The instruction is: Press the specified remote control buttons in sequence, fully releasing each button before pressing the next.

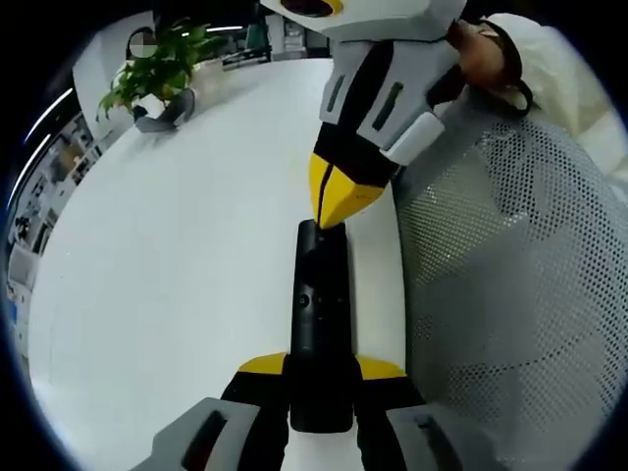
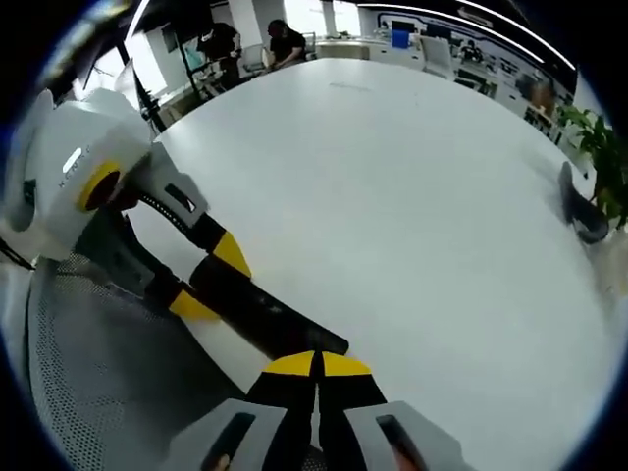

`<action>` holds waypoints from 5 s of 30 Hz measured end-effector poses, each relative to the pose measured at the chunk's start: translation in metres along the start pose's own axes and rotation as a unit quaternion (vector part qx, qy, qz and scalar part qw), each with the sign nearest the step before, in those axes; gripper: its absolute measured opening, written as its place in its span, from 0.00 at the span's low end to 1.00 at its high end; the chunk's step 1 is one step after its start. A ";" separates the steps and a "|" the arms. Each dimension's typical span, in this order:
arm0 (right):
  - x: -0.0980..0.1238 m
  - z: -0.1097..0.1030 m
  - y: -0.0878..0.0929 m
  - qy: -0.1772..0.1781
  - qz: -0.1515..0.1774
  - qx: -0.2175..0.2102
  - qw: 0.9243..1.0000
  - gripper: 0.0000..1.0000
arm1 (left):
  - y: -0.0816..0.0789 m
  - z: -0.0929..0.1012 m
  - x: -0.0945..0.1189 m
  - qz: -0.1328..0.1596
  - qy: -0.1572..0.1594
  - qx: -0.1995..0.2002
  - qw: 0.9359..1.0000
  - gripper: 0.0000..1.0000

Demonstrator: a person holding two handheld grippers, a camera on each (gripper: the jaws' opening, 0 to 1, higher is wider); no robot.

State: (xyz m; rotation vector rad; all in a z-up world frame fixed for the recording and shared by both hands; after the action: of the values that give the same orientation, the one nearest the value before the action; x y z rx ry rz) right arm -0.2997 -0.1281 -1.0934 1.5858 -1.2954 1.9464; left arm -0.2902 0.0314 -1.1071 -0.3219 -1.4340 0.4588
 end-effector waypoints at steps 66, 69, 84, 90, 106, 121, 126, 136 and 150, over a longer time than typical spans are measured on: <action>-0.005 0.001 -0.017 -0.001 -0.098 -0.035 0.995 0.00 | 0.025 0.012 0.007 0.058 -0.011 0.006 0.998 0.24; -0.005 0.002 -0.017 -0.002 -0.100 -0.039 0.994 0.00 | 0.026 0.012 0.007 0.061 -0.011 0.007 0.998 0.24; -0.005 0.001 -0.018 -0.003 -0.099 -0.042 0.994 0.00 | 0.025 0.012 0.007 0.053 -0.009 0.007 0.999 0.24; -0.001 -0.001 -0.021 -0.007 -0.099 -0.038 0.994 0.00 | 0.026 0.012 0.007 0.056 -0.010 0.009 0.998 0.24; -0.008 -0.005 -0.022 -0.021 -0.120 -0.035 0.992 0.00 | 0.027 0.015 0.005 0.077 -0.013 0.010 0.997 0.24; -0.007 -0.001 -0.019 -0.026 -0.112 -0.061 0.991 0.00 | 0.032 0.016 0.004 0.103 -0.020 0.017 0.994 0.24; -0.007 -0.002 -0.018 -0.030 -0.109 -0.071 0.991 0.00 | 0.037 0.016 0.004 0.123 -0.021 0.018 0.992 0.24; -0.005 -0.005 -0.015 -0.016 -0.092 -0.081 0.992 0.00 | 0.039 0.016 0.004 0.139 -0.018 0.008 0.990 0.24; -0.005 -0.007 -0.019 -0.016 -0.103 -0.110 0.988 0.00 | 0.038 0.015 0.003 0.138 -0.013 0.000 0.990 0.25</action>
State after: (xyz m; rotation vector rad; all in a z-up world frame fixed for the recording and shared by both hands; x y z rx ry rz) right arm -0.2890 -0.1111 -1.0890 1.5764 -1.2559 1.6022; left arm -0.3093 0.0652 -1.1207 -0.5194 -1.4201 0.6885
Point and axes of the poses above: the point that each gripper's makers call its tool centre point, and the gripper's own axes: x roughly backward along the fingers, z roughly to its right, y roughly out of its underside, the point moved 10 cm from there along x, roughly backward along the fingers, and after that the axes turned 7 degrees about y, right-handed, at the moved point
